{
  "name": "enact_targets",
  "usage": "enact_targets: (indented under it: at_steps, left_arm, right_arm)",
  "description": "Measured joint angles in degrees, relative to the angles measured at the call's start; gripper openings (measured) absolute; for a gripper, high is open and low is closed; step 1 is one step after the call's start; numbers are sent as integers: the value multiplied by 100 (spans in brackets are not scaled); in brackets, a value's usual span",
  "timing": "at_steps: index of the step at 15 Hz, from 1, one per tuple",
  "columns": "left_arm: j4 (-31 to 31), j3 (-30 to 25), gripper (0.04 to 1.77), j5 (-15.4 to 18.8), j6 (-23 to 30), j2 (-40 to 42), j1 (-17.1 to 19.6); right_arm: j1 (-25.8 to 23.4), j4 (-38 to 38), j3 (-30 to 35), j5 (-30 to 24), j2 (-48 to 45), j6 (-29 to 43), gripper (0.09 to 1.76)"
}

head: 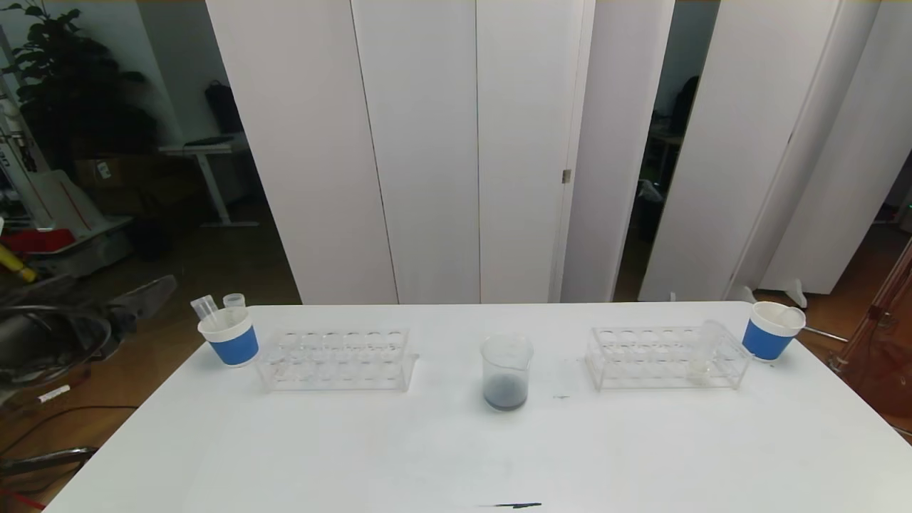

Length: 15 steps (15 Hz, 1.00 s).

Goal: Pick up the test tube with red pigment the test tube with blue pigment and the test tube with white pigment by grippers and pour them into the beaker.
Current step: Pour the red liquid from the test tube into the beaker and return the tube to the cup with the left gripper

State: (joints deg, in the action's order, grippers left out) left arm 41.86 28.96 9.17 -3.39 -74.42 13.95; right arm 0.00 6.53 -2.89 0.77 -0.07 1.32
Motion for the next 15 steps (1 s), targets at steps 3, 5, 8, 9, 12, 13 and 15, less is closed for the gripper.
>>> enact_targets:
  at_steps: [3,5,8,9,12,13,15]
  left_arm:
    - [0,-658,175,-193,-60,907,-391]
    - [-39,-1058,175,-595,-60,1464,-817]
    - [-402,-1456,175,-1365,-68,2308,-1562]
    - [-573,-1569,175,-1503,-79,2605,-1716]
    - [-992,-2032,175,-1588,-135,3446,-1852]
    - [-1133,-2169,175,-1575,-149,3694,-1830]
    - [-1417,-2380,175,-1549,-160,4137,-1730]
  right_arm:
    - [0,0,0,2,0,0,175]
    - [0,0,0,2,0,0,175]
    - [0,2,0,2,0,0,175]
    - [0,2,0,0,0,0,175]
    - [0,2,0,2,0,0,175]
    - [0,0,0,2,0,0,175]
    - [0,2,0,2,0,2,175]
